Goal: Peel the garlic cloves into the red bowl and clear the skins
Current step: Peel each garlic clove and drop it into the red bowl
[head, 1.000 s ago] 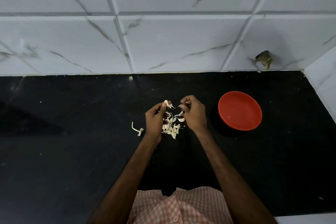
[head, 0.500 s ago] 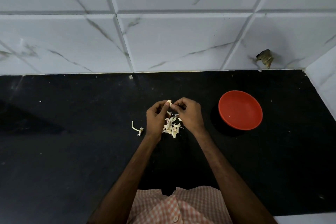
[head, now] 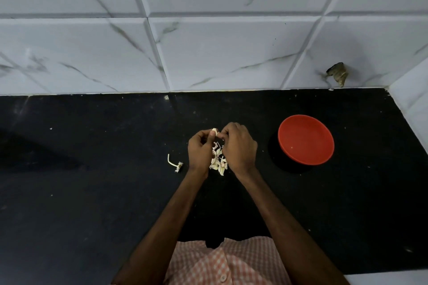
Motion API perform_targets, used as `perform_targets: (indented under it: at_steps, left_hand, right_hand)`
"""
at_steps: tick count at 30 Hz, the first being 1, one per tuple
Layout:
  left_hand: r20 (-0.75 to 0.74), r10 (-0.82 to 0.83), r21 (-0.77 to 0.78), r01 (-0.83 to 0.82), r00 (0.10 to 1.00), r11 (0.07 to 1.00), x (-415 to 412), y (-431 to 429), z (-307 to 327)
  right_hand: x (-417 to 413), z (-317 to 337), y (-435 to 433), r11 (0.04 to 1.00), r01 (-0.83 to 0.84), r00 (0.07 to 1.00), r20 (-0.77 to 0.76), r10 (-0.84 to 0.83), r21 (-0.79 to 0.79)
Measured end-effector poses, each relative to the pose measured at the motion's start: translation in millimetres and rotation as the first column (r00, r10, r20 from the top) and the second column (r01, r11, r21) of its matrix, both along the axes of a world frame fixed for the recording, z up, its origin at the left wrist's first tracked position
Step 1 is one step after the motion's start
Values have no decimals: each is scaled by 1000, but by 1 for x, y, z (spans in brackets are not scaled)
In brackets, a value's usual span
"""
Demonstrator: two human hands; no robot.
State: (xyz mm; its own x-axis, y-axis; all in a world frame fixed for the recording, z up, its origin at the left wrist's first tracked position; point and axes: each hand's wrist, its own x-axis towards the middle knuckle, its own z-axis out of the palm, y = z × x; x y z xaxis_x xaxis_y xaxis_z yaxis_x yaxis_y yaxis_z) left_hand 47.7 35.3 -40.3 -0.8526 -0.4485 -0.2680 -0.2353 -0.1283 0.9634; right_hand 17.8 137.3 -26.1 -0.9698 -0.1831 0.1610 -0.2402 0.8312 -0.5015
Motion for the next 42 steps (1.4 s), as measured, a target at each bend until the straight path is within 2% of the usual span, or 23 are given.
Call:
perform_targets:
  at_steps: [2, 4, 7, 9, 11, 17, 22, 27, 32, 37, 42]
  left_hand:
    - [-12, 29, -82, -30, 1000, 996, -1, 3, 3]
    - [-10, 36, -92, -36, 999, 995, -1, 3, 4]
    - [-15, 15, -138, -17, 1000, 990, 0, -3, 5]
    - [-21, 2, -191, -5, 1000, 982, 0, -5, 6]
    - [-31, -27, -220, 20, 999, 975, 0, -4, 7]
    - [-34, -74, -196, 66, 997, 978, 3, -2, 8]
    - [-21, -67, -72, 65, 998, 995, 2, 5, 7]
    - [-15, -38, 49, 39, 999, 998, 2, 9, 9]
    - [18, 0, 195, -4, 1000, 981, 2, 10, 11]
    - [44, -4, 288, -9, 999, 957, 2, 7, 12]
    - [32, 19, 364, -30, 999, 931, -1, 0, 9]
  right_hand:
    - [2, 2, -4, 996, -13, 998, -60, 18, 92]
    - [1, 1, -2, 999, -26, 998, -56, 28, 46]
    - [-9, 1, 8, 973, -42, 994, 86, 63, -227]
    - [-14, 3, 11, 902, -56, 989, 100, 109, -428]
    - [-15, 3, 9, 853, -67, 989, 78, 125, -518]
    - [-18, -4, 9, 865, -34, 988, 114, 105, -501]
    - [-10, -6, 2, 872, 54, 998, 64, -26, -486]
    - [-8, -8, -3, 876, 76, 997, 59, -54, -476]
    - [-8, -10, 2, 901, -80, 996, 0, 89, -427]
    - [-9, -9, 12, 903, -242, 965, 13, 263, -355]
    - [-9, -9, 15, 870, -252, 958, 19, 287, -424]
